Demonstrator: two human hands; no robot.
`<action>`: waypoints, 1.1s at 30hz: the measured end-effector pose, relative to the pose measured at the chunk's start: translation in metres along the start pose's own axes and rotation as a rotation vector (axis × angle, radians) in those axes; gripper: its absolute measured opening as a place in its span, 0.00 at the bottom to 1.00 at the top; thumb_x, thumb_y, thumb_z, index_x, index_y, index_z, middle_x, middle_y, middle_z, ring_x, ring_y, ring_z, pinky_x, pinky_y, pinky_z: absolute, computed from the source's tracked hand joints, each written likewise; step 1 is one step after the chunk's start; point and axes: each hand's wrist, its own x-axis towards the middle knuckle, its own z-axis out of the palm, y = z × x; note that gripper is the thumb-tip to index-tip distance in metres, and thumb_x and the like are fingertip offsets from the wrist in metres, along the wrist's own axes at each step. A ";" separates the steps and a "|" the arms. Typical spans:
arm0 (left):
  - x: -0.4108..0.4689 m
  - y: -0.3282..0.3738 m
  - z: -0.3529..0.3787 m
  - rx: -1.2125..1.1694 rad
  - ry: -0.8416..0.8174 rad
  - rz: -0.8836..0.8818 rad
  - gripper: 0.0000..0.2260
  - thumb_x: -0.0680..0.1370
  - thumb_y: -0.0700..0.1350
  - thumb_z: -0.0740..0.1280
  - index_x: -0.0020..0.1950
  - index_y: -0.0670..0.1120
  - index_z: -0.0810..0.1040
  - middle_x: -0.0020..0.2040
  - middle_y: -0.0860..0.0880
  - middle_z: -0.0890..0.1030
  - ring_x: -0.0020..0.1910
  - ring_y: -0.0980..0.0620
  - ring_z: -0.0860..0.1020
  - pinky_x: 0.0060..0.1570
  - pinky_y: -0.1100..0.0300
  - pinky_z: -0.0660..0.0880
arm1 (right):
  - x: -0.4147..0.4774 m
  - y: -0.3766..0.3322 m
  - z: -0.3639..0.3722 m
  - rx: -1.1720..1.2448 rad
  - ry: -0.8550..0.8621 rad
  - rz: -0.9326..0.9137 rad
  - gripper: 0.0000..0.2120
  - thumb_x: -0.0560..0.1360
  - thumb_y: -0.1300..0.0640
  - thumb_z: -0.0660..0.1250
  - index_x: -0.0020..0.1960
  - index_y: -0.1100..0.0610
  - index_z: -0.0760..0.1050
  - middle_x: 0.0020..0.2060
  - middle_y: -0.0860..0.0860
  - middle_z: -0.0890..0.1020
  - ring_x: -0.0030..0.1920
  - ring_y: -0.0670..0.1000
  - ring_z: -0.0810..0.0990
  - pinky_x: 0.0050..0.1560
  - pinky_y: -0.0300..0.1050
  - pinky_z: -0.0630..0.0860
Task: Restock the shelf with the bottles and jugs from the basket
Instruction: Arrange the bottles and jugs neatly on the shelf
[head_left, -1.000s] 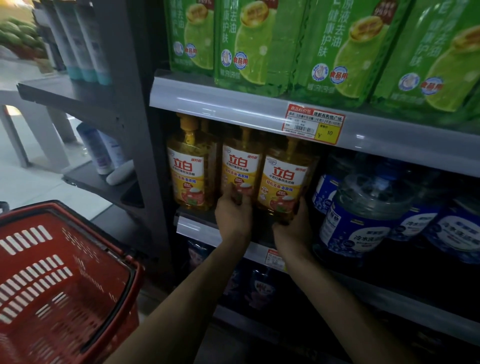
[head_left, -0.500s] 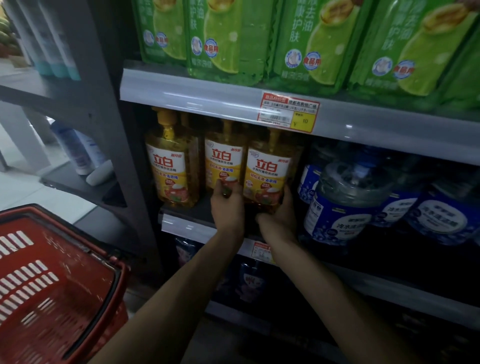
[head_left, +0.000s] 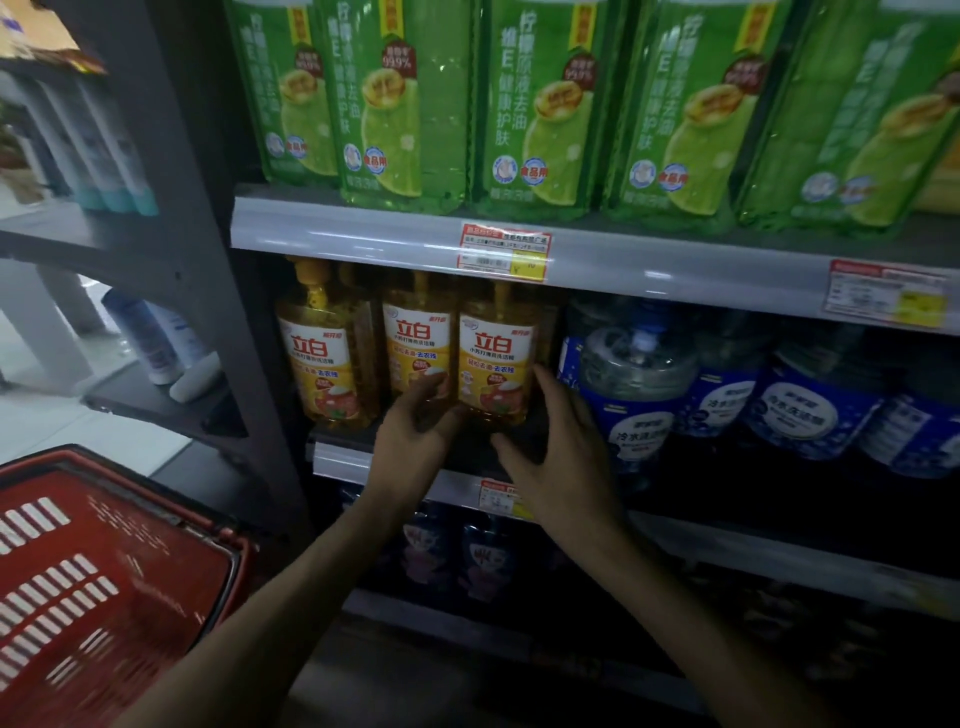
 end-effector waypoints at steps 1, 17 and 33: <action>-0.007 0.004 -0.001 0.061 -0.023 0.047 0.28 0.71 0.62 0.69 0.71 0.61 0.74 0.68 0.58 0.78 0.66 0.62 0.76 0.67 0.55 0.75 | -0.004 -0.001 -0.007 -0.001 0.001 -0.030 0.38 0.77 0.49 0.72 0.81 0.44 0.56 0.77 0.45 0.62 0.74 0.42 0.64 0.67 0.32 0.64; -0.047 0.036 0.069 0.136 -0.157 0.119 0.24 0.79 0.47 0.73 0.75 0.52 0.73 0.66 0.53 0.79 0.65 0.56 0.77 0.60 0.59 0.75 | -0.011 0.056 -0.113 -0.070 0.052 0.222 0.32 0.76 0.54 0.74 0.75 0.51 0.62 0.60 0.47 0.76 0.58 0.49 0.77 0.50 0.36 0.73; -0.006 -0.005 0.123 0.083 -0.178 0.062 0.23 0.72 0.52 0.80 0.65 0.51 0.79 0.55 0.58 0.85 0.51 0.63 0.83 0.50 0.61 0.83 | 0.013 0.136 -0.102 0.247 -0.154 0.453 0.33 0.69 0.54 0.81 0.70 0.51 0.73 0.55 0.47 0.82 0.54 0.48 0.82 0.54 0.49 0.83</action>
